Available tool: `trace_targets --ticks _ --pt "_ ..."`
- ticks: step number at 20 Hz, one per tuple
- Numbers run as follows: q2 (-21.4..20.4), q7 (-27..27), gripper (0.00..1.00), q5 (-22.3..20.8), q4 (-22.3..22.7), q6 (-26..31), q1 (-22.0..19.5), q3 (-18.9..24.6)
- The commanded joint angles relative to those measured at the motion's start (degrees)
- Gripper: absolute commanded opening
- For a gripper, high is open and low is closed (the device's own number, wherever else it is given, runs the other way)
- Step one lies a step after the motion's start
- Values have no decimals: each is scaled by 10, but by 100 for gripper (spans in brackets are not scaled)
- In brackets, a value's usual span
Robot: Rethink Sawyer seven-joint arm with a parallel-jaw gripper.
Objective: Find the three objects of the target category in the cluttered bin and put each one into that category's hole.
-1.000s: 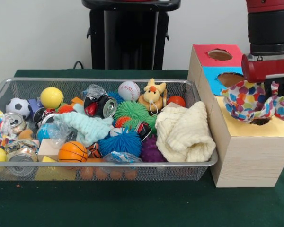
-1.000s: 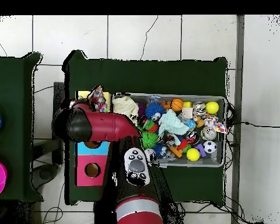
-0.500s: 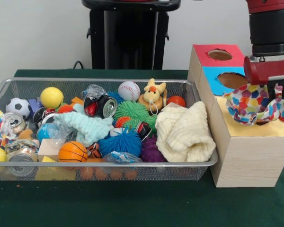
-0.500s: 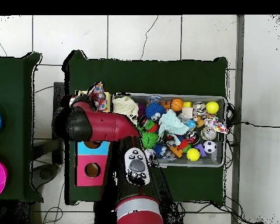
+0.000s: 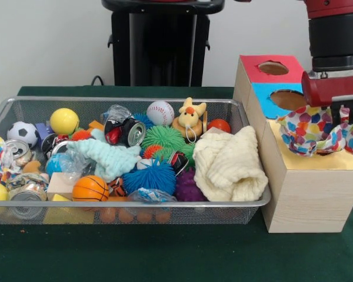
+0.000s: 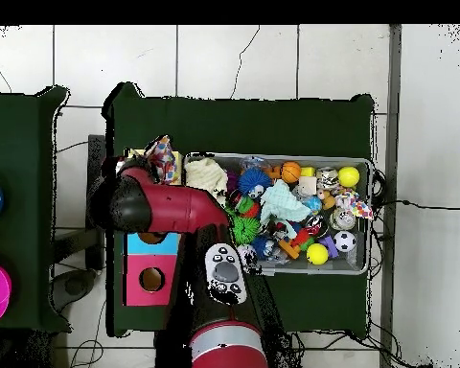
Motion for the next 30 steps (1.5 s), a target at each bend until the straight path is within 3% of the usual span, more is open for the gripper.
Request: trace_targets --ticks 1,5,15,30 --pt "28 138 0 28 30 -13 1 -10" --pt "33 146 0 34 30 -10 18 -37" --pt "49 150 0 44 46 -41 7 -1" --pt "55 145 0 59 54 -54 4 11"
